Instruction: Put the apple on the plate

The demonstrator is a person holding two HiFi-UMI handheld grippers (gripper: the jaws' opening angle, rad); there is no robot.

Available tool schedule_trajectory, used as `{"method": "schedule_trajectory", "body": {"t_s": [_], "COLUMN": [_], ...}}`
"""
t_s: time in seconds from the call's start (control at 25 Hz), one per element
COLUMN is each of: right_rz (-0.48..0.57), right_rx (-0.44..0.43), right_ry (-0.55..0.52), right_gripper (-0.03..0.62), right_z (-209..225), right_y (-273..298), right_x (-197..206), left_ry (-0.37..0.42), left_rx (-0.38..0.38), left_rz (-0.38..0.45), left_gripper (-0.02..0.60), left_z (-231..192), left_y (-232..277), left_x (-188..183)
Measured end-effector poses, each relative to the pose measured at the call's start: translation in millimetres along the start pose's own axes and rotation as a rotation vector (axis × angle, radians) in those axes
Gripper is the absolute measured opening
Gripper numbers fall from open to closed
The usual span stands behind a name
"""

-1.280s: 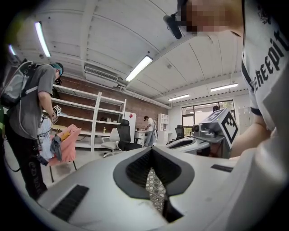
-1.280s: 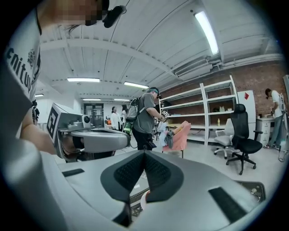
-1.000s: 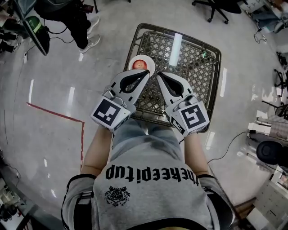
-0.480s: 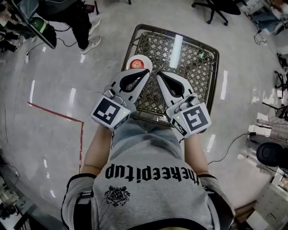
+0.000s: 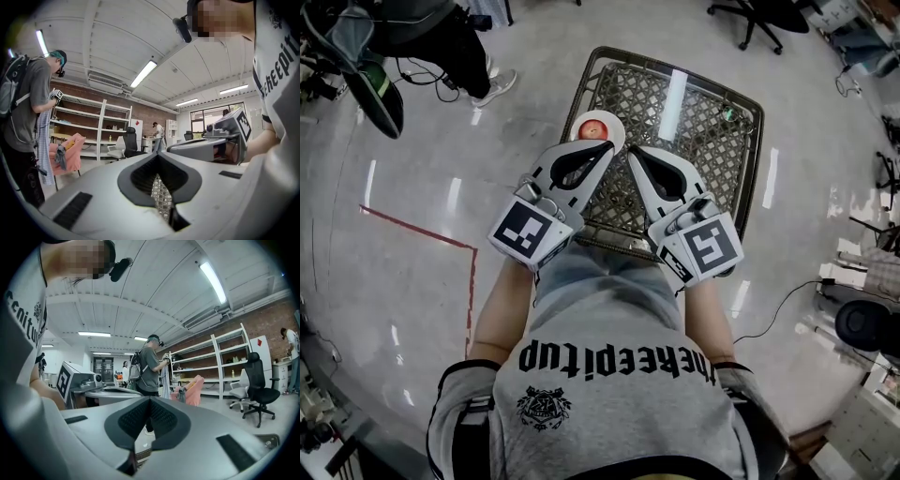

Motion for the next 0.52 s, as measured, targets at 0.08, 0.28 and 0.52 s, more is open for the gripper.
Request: {"method": "schedule_trajectory", "body": {"t_s": [0.08, 0.28, 0.52], "right_rz": [-0.003, 0.002, 0.006], "right_rx": [-0.002, -0.003, 0.0], "right_ry": [-0.001, -0.004, -0.001], "right_gripper": [-0.009, -0.009, -0.009], "right_z": [-2, -6, -14], "right_y": [3, 9, 15], "right_x": [3, -2, -4], "left_ry": [0.0, 0.001, -0.004], "left_rx": [0.0, 0.002, -0.004], "left_rz": [-0.002, -0.001, 0.004], "left_gripper": [0.017, 0.017, 0.017], "left_z": [-2, -6, -14], "left_y": [-2, -6, -14], "left_x": [3, 2, -1]}}
Point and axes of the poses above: the fingertips, and each gripper's own axes: y forward along the fingers, z to its right, x out of its underside, the point moved 6 cm from there along -y, backward along the fingers, and after that the axes turned 11 degrees about -x, right-handed, at the moved point
